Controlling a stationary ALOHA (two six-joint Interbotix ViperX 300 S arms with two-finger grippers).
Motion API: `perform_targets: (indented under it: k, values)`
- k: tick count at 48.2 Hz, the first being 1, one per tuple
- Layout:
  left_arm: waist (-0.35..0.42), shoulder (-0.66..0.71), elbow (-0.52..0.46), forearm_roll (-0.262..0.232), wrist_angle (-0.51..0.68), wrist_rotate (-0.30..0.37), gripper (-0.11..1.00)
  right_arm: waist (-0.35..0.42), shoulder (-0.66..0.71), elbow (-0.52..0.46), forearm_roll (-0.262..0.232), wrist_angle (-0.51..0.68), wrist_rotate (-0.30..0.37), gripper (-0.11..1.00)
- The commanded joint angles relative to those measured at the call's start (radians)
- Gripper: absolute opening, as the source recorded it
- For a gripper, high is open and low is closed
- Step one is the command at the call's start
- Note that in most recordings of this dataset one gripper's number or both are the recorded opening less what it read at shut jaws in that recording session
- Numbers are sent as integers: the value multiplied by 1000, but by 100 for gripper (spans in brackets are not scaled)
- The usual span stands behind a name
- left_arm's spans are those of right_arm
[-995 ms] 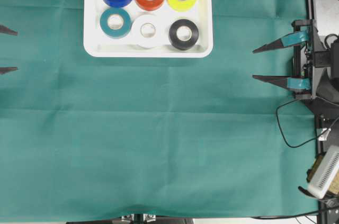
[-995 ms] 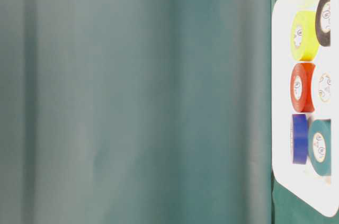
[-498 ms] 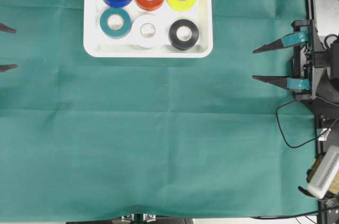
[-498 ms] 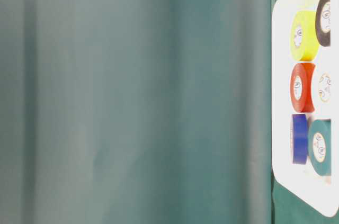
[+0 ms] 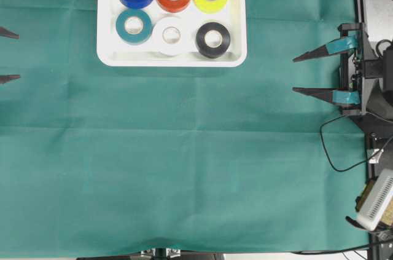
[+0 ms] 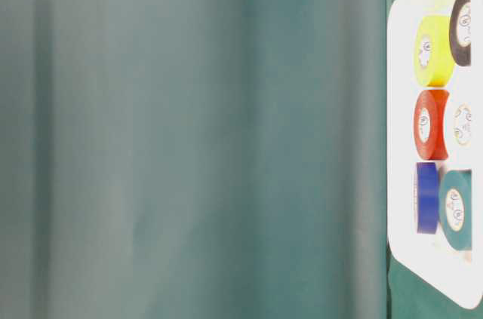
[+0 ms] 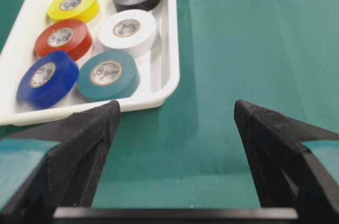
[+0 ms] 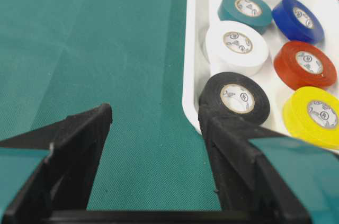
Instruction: Put the tape alternately from left to right into the white case.
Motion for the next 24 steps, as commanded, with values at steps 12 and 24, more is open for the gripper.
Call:
perform_targets:
  k: [12,24]
  values:
    - [6,8,-12,-3,-5,-3,44,0,11,-9,2,-3,2,72]
    - [5,9,-11,-3,-5,-61,44,-2,11,-9,2,-3,3,72]
